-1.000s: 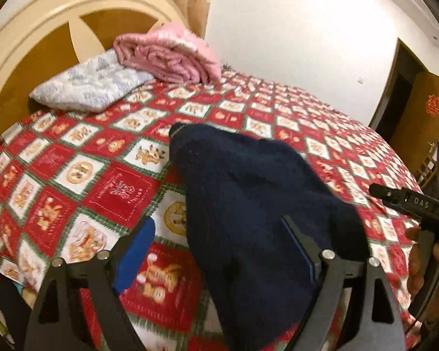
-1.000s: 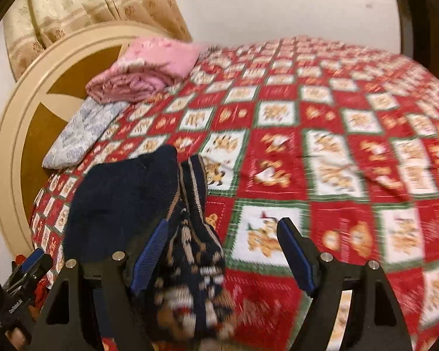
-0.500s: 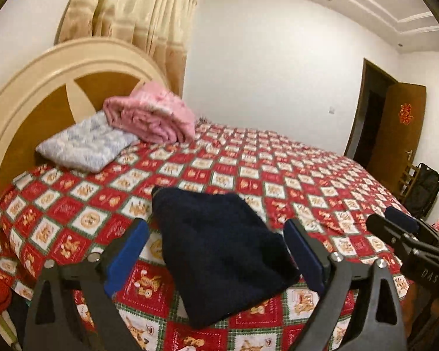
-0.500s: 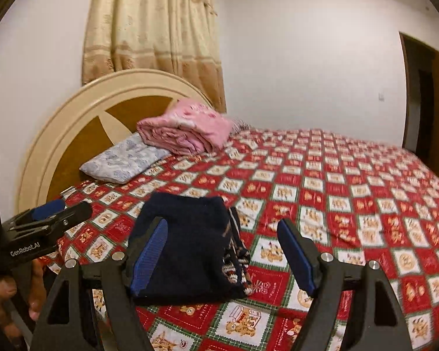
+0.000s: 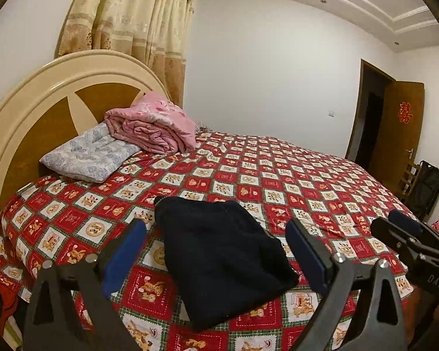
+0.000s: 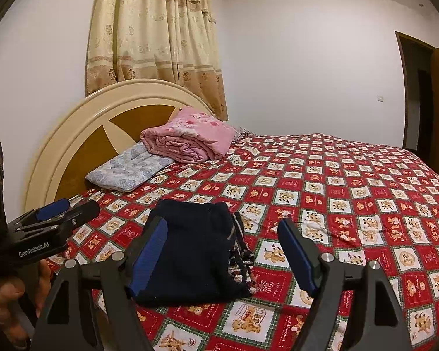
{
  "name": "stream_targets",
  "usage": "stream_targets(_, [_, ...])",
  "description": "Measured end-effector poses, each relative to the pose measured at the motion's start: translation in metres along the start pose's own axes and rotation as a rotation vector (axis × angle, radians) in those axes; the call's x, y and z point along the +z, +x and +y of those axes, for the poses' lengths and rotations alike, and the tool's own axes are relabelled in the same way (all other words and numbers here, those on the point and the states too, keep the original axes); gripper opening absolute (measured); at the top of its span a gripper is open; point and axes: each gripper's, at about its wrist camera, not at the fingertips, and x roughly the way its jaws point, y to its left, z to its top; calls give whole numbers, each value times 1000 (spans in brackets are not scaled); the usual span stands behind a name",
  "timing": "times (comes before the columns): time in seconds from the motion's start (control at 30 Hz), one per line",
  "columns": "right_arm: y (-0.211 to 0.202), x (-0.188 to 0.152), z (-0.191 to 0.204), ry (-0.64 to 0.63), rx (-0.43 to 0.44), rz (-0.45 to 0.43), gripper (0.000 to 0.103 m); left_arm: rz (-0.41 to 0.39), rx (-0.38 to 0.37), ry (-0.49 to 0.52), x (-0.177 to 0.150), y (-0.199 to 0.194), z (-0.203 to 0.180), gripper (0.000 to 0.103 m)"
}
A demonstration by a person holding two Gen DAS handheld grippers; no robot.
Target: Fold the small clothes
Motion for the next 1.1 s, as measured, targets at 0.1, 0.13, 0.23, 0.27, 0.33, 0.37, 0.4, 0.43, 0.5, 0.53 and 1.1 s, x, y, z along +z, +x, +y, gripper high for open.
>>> stream_targets(0.1, [0, -1, 1, -2, 4, 2, 79, 1, 5, -4, 0, 0, 0, 98])
stream_targets(0.13, [0, -1, 1, -3, 7, 3, 79, 3, 5, -6, -1, 0, 0, 98])
stream_targets(0.23, [-1, -1, 2, -4, 10, 2, 79, 6, 10, -11, -2, 0, 1, 98])
stream_targets(0.27, [0, -1, 2, -5, 12, 2, 79, 6, 10, -10, -2, 0, 1, 98])
stream_targets(0.33, [-1, -1, 3, -7, 11, 2, 79, 6, 10, -8, -1, 1, 2, 98])
stream_targets(0.37, [-1, -1, 3, -6, 11, 1, 79, 6, 10, -8, -1, 1, 2, 98])
stream_targets(0.4, [-1, -1, 3, -6, 10, 0, 79, 6, 10, -8, -1, 0, 1, 98])
stream_targets(0.43, [-2, -1, 4, -7, 10, -2, 79, 9, 8, -5, -1, 1, 2, 99])
stream_targets(0.5, [-3, -1, 3, -8, 11, -6, 79, 13, 11, 1, -2, 2, 3, 100])
stream_targets(0.53, [-4, -1, 3, -9, 11, -7, 79, 11, 15, 7, -2, 2, 3, 101])
stream_targets(1.1, [-7, -1, 3, -22, 20, -12, 79, 20, 26, -5, 1, 4, 4, 103])
